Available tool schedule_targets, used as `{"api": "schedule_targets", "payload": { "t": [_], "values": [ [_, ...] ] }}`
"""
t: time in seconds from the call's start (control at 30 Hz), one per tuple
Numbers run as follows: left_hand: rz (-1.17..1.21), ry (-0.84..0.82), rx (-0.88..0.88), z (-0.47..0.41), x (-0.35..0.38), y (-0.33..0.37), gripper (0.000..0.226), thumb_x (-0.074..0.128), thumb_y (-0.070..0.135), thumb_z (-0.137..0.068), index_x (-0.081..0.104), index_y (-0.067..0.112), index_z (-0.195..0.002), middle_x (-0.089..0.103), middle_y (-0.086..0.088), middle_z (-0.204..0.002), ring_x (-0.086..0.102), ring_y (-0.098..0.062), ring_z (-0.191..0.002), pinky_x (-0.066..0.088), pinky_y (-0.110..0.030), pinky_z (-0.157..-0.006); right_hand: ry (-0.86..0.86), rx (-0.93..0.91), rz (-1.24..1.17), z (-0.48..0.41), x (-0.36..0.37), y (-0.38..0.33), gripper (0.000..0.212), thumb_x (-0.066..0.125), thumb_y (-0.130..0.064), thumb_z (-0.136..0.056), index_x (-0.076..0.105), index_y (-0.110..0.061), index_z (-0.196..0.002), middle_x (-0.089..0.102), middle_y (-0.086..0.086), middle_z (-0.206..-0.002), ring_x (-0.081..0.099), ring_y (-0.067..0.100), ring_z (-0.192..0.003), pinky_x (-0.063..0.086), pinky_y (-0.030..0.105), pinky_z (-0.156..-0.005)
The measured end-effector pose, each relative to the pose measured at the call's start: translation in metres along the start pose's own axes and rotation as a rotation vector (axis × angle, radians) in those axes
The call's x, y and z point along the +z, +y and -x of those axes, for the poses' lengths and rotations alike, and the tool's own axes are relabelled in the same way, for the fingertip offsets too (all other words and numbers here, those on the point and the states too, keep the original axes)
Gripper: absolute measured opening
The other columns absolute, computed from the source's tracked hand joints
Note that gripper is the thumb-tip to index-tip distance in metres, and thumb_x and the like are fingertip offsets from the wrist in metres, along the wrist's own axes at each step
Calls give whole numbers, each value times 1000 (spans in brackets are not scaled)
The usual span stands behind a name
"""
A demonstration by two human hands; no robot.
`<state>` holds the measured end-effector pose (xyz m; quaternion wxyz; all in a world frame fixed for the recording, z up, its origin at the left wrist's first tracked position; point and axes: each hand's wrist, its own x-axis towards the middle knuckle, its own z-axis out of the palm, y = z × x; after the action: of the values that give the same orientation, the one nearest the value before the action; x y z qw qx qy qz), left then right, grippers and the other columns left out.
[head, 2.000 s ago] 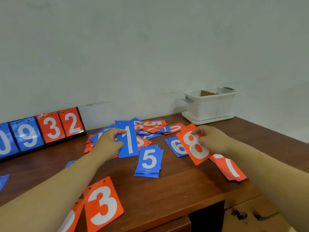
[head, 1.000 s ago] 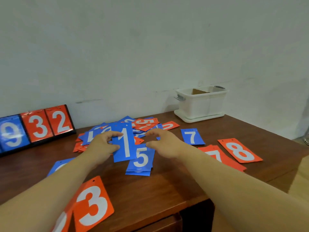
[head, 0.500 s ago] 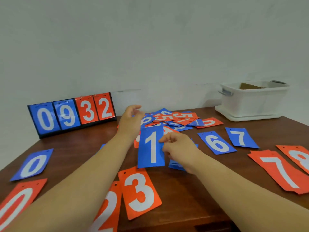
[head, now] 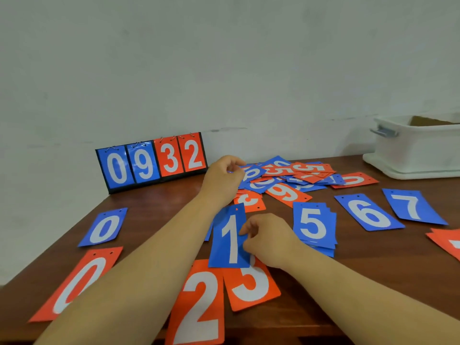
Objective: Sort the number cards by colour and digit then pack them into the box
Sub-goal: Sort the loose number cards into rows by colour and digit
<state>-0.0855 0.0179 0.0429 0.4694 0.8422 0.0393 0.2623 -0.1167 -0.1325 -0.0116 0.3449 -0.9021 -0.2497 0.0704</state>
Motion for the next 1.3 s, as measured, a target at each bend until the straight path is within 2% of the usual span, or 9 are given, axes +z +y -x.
{"api": "schedule_targets", "payload": {
  "t": [0.23, 0.43, 0.57, 0.67, 0.77, 0.9, 1.0, 1.13, 1.3],
  "values": [
    [-263, -242, -129, 60, -59, -32, 25, 70, 24, -93, 65, 34, -115, 60, 10, -116, 59, -8, -102, 46, -14, -66, 27, -38, 72, -4, -2, -11, 28, 67, -10, -84, 73, -28, -105, 56, -18, -88, 57, 3, -83, 42, 10, -63],
    [-140, -137, -259, 110, -107, -55, 38, 71, 28, -93, 60, 42, -127, 53, 13, -128, 55, -6, -112, 50, -22, -82, 53, -104, -90, -7, -3, -51, 26, 73, -8, -82, 72, -25, -100, 64, -10, -85, 61, 5, -77, 46, 14, -64],
    [-9, -15, -273, 129, -130, -59, 32, 70, 16, -94, 66, 34, -120, 62, 4, -117, 62, -6, -93, 50, -10, -58, -32, -117, -256, -8, 20, -77, 23, 76, -10, -79, 71, -27, -93, 71, 1, -83, 69, 16, -79, 60, 35, -77],
    [-71, 84, -289, 135, -154, -67, 34, 68, 11, -95, 66, 31, -122, 61, 6, -116, 62, -6, -96, 47, -8, -57, -44, -155, -266, -12, 40, -94, 18, 76, -19, -82, 71, -29, -97, 72, -3, -91, 68, 13, -84, 58, 32, -77],
    [-70, 189, -337, 135, -185, -81, 33, 64, 6, -96, 66, 26, -122, 61, 7, -113, 62, -3, -90, 50, -9, -61, -36, -209, -155, -20, 52, -104, 17, 74, -27, -85, 71, -28, -101, 67, -10, -100, 63, 6, -90, 48, 20, -73],
    [-212, 252, -372, 120, -210, -102, 37, 63, 9, -96, 64, 30, -126, 59, 2, -127, 65, -9, -91, 62, -33, -73, -9, -246, 135, -36, 52, -96, 20, 69, -27, -89, 65, -31, -108, 63, -7, -118, 59, 13, -110, 43, 23, -84],
    [-330, 226, -350, 97, -206, -115, 41, 60, 9, -97, 61, 28, -133, 55, 1, -134, 60, -9, -95, 59, -31, -73, -40, -204, 322, -49, 44, -78, 34, 68, -30, -90, 61, -29, -124, 57, -3, -136, 54, 17, -120, 46, 28, -95],
    [-451, 130, -301, 66, -186, -129, 46, 56, 8, -97, 56, 26, -139, 52, 0, -145, 52, -12, -108, 44, -17, -70, -72, -171, 410, -64, 34, -59, 44, 69, -42, -88, 58, -31, -130, 56, -2, -135, 56, 14, -110, 49, 27, -88],
    [-830, 31, -369, 59, -165, -137, 44, 62, 34, -95, 53, 35, -137, 43, -2, -145, 43, -28, -130, 42, -40, -102, -139, -174, 440, -69, 33, -49, 50, 68, -48, -88, 57, -29, -133, 61, -6, -122, 57, 11, -106, 51, 28, -91]
  ]
}}
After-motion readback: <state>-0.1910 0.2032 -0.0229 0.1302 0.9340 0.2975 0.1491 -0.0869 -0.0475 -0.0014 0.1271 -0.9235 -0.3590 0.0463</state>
